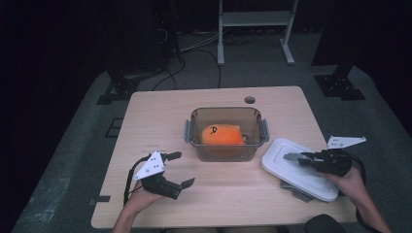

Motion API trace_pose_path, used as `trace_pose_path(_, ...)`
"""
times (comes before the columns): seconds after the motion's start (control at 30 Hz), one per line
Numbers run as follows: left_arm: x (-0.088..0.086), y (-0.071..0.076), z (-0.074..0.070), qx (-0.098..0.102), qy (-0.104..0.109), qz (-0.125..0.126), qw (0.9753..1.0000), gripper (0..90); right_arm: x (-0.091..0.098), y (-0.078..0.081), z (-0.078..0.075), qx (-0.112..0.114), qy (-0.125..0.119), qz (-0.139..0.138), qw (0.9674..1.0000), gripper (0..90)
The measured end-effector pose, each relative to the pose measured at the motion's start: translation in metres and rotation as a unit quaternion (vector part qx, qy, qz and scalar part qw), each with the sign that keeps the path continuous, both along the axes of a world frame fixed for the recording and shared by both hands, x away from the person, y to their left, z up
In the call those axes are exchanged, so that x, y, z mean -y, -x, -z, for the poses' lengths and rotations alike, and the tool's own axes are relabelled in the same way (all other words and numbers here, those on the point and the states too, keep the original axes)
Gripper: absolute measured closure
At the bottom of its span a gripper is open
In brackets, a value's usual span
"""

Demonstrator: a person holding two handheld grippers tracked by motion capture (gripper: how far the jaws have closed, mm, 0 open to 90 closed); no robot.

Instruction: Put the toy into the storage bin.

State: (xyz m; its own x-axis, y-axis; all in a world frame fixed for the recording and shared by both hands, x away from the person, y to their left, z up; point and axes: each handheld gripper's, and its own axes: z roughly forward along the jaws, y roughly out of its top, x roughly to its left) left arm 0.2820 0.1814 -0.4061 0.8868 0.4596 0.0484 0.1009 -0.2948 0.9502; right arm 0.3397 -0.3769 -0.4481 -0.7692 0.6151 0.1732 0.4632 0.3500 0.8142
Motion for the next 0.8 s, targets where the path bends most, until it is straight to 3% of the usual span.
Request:
trace_pose_path(0.33, 0.0, 0.0, 0.0, 0.0, 0.001, 0.0, 1.0, 4.5, 0.001, 0.002, -0.002, -0.003, -0.001, 0.001, 1.0, 66.0)
trace_pose_path(0.8, 0.0, 0.0, 0.0, 0.001, 0.002, -0.001, 1.0, 4.5, 0.007, 0.007, -0.011, 0.009, -0.007, 0.006, 0.9999, 66.0)
